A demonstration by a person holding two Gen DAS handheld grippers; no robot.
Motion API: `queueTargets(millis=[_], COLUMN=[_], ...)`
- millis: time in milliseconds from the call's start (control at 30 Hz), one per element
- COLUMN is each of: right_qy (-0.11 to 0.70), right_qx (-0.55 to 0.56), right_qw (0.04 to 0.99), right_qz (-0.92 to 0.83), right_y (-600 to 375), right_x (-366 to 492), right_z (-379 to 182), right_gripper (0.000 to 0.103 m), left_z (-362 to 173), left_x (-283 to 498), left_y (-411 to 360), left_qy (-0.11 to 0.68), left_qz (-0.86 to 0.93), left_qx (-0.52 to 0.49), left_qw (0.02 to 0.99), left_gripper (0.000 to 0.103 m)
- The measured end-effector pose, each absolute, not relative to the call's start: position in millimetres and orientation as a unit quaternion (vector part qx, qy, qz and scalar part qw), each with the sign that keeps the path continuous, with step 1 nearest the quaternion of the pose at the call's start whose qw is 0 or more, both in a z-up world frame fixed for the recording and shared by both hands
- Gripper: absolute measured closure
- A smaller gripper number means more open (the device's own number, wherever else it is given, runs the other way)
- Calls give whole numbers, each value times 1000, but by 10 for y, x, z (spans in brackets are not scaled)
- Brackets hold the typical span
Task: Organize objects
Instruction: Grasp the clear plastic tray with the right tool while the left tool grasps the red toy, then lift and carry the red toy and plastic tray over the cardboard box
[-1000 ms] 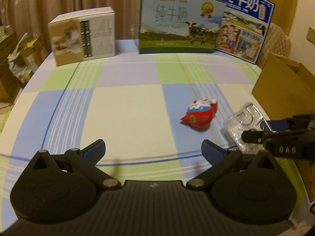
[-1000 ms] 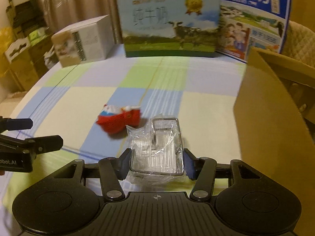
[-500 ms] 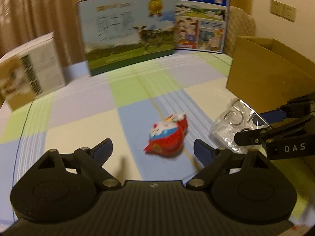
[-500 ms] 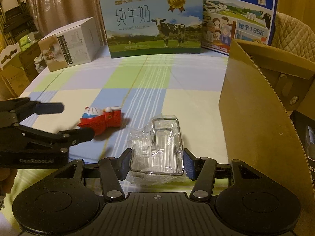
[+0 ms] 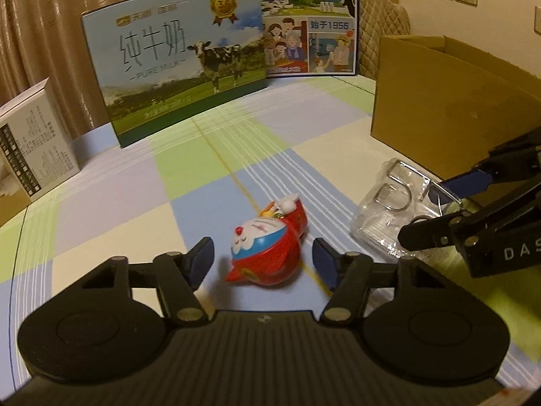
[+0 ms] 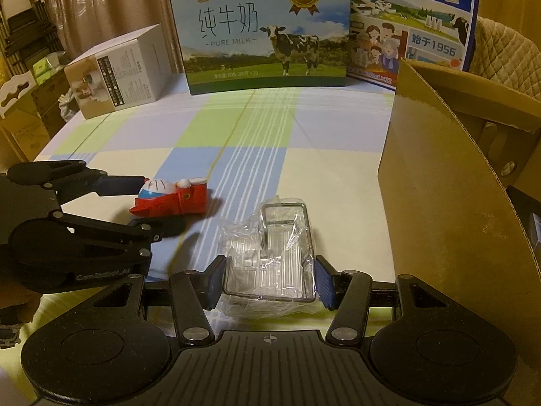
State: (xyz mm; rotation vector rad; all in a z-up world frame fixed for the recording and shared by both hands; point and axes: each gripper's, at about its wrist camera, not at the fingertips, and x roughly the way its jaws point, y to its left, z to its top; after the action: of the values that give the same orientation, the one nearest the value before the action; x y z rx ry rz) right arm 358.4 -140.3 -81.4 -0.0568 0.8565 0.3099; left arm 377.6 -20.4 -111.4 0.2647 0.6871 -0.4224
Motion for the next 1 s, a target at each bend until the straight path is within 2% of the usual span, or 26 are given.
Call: queueTargets(millis=[100, 133, 333, 600, 1000], right_qy=[414, 414, 413, 401, 393], right_qx=[-27, -28, -24, -10, -1], right_qw=[897, 897, 897, 902, 904], right_qz=[149, 150, 155, 157, 170], right_y=[-1399, -1397, -1384, -1421, -1435], right_x=[3593, 3594, 3592, 3477, 2860], right_z=[-809, -807, -783, -633, -416], right_gripper=[52, 52, 52, 52, 52], left_z=[-1138, -1141, -1116, -995, -721], left_x=[3793, 3791, 3751, 3617, 2948], left_y=[-233, -234, -237, -100, 55], left_qy=[338, 339, 356, 406, 415], left_qz=[-196, -198, -191, -131, -91], left_qx=[131, 129, 112, 23, -48], left_qw=[911, 911, 908, 904, 904], left_gripper=[62, 63, 63, 63, 64])
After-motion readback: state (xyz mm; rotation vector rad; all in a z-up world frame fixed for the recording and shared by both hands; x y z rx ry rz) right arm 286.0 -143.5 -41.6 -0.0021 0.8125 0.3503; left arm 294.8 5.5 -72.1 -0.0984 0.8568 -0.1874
